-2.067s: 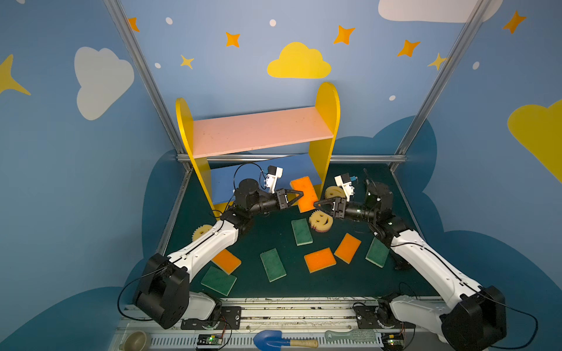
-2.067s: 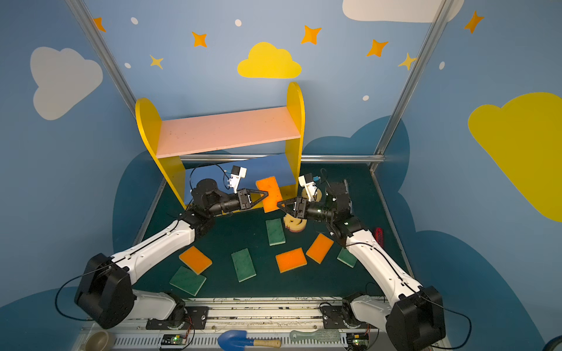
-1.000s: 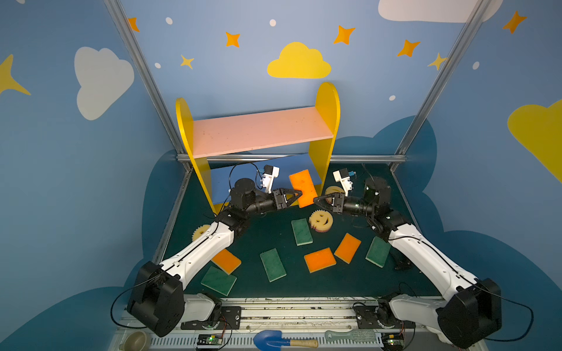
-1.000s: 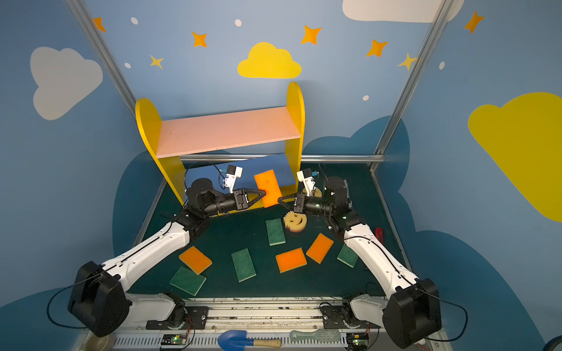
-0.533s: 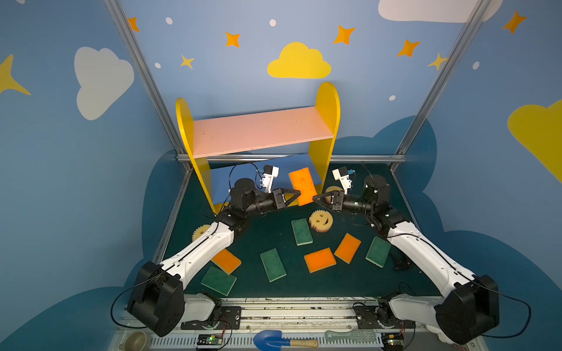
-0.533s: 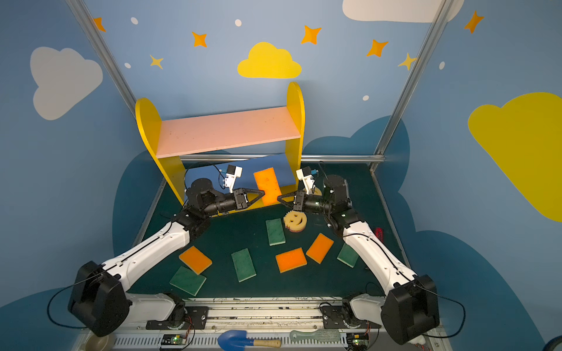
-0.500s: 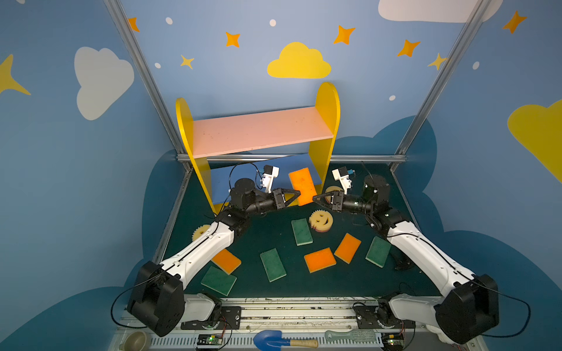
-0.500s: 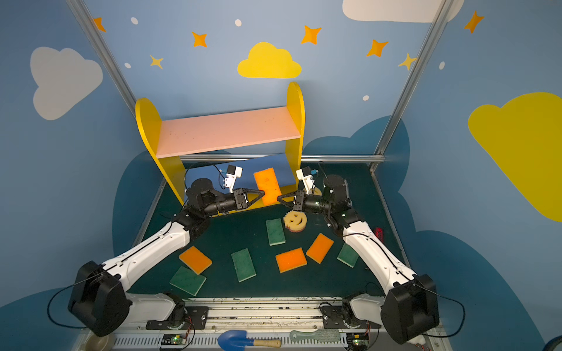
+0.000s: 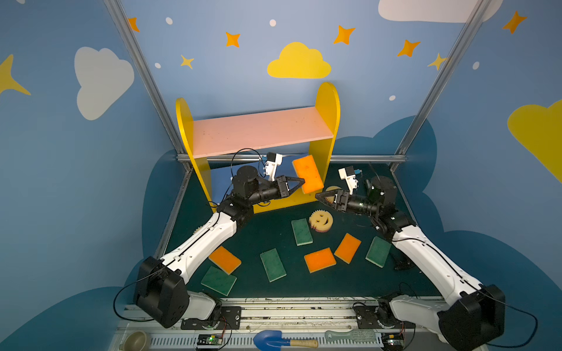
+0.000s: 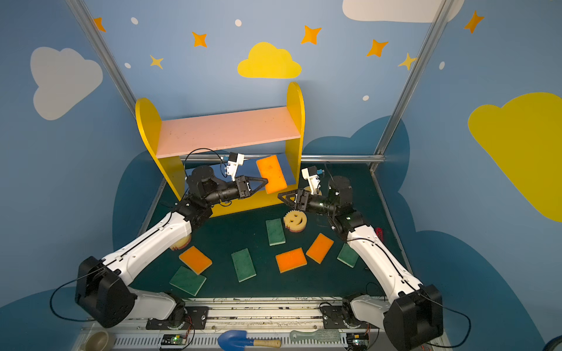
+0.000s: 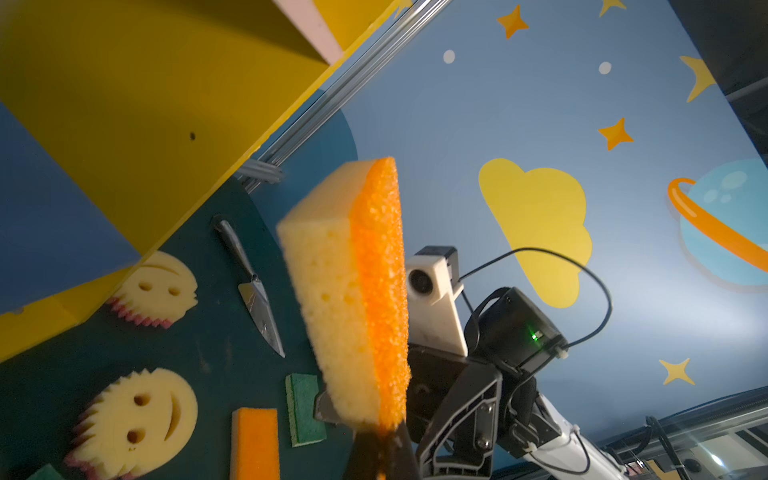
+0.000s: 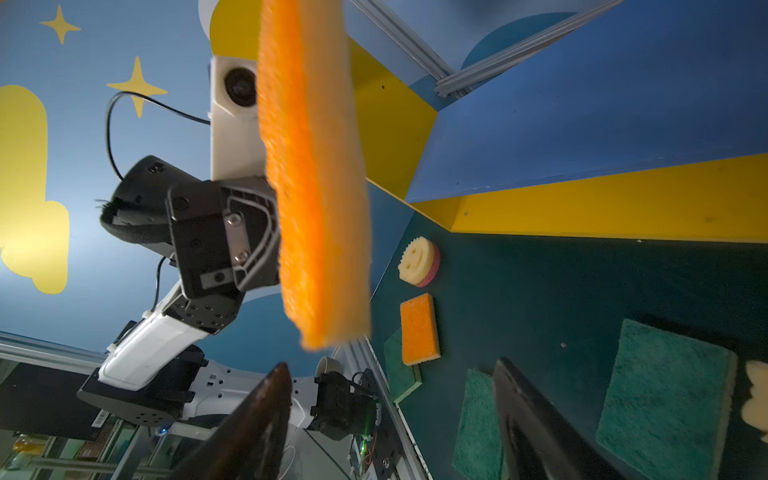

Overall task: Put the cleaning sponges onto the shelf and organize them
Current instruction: 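Raise the sponge onto the pink shelf with the left gripper while the right withdraws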

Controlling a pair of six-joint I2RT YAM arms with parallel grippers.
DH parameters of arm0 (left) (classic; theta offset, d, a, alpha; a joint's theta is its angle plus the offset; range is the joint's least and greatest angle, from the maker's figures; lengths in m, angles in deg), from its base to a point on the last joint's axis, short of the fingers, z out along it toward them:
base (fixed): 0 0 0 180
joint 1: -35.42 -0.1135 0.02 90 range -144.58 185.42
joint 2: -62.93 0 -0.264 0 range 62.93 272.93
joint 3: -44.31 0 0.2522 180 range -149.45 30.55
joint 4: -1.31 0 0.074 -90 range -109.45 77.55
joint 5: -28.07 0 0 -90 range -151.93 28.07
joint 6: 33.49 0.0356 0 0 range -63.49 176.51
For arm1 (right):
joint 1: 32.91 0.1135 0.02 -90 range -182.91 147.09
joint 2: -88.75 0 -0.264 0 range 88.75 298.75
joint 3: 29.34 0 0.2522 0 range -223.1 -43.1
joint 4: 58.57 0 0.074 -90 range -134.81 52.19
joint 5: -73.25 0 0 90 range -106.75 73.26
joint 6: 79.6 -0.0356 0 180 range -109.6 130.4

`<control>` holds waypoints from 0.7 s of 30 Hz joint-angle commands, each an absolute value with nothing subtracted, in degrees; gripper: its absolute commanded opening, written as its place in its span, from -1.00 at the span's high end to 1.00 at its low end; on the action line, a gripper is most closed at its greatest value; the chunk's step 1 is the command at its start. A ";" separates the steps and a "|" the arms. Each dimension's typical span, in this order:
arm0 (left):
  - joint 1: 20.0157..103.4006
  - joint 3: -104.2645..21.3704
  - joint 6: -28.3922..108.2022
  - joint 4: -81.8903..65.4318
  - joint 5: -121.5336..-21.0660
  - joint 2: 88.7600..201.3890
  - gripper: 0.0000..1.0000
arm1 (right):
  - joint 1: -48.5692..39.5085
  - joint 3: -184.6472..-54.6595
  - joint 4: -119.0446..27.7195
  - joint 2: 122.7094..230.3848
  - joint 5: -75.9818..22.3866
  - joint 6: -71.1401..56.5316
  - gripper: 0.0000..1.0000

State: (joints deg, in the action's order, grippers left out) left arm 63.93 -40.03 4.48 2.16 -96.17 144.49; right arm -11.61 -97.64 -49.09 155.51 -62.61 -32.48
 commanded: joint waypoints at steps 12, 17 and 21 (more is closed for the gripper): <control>64.99 -77.16 11.45 -27.92 -89.75 160.69 0.94 | -17.92 -88.29 -51.17 147.82 -61.19 -34.00 -0.55; 65.21 -90.75 13.77 -36.39 -88.50 167.82 0.94 | -17.90 -87.74 -49.69 147.29 -61.21 -32.47 -0.55; 65.33 -100.99 15.32 -42.27 -87.15 173.64 0.94 | -17.97 -87.31 -49.09 146.85 -61.03 -31.61 -0.53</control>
